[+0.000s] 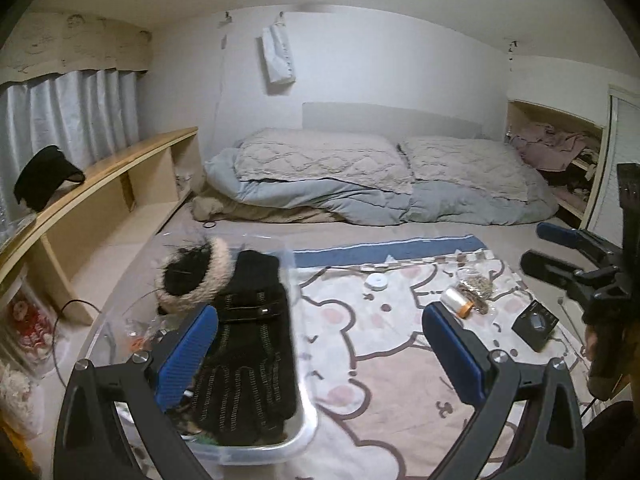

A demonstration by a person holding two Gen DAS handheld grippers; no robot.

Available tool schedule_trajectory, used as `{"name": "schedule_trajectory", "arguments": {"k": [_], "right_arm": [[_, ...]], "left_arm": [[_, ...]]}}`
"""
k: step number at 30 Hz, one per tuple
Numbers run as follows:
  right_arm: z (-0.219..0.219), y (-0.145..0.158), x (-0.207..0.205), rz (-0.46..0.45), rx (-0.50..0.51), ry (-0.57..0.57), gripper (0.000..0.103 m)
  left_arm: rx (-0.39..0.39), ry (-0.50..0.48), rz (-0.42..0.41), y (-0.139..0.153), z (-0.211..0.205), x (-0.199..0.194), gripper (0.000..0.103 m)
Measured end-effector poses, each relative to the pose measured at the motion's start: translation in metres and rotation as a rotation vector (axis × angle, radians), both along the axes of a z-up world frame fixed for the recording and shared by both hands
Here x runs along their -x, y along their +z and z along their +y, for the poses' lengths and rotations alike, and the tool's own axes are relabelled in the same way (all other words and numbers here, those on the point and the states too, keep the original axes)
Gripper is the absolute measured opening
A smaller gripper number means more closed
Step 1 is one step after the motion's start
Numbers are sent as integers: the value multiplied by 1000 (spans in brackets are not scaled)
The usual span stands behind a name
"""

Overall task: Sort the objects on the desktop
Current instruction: 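Withdraw both tools from the bin back toward the bed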

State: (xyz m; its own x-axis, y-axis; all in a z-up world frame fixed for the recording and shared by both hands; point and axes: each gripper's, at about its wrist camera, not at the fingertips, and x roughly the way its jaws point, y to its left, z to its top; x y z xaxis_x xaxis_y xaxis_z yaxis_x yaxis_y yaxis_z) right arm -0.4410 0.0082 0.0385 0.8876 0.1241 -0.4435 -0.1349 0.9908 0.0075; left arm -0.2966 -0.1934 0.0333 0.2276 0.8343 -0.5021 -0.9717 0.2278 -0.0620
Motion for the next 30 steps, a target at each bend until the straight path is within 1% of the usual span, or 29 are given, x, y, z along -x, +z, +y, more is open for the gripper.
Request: {"name": "schedule_trajectory", "arguments": {"k": [7, 12, 14, 19, 23, 28, 30], "right_arm": [[-43, 2, 22, -11, 8, -102, 103], [-74, 0, 36, -25, 0, -177, 103], [-81, -1, 40, -29, 1, -192, 103], [-96, -7, 46, -53, 17, -235, 103], [-104, -12, 46, -71, 29, -258, 103], [-113, -24, 44, -74, 30, -284, 103], [-118, -31, 38, -53, 16, -290, 103]], "left_arm": [[-18, -37, -18, -3, 5, -26, 103], [-45, -43, -37, -4, 8, -39, 103], [-51, -44, -45, -4, 11, -45, 103], [-82, -39, -25, -8, 15, -59, 103], [-102, -50, -38, -11, 16, -68, 103], [-85, -60, -45, -19, 23, -82, 103], [-80, -61, -38, -21, 26, -88, 103]]}}
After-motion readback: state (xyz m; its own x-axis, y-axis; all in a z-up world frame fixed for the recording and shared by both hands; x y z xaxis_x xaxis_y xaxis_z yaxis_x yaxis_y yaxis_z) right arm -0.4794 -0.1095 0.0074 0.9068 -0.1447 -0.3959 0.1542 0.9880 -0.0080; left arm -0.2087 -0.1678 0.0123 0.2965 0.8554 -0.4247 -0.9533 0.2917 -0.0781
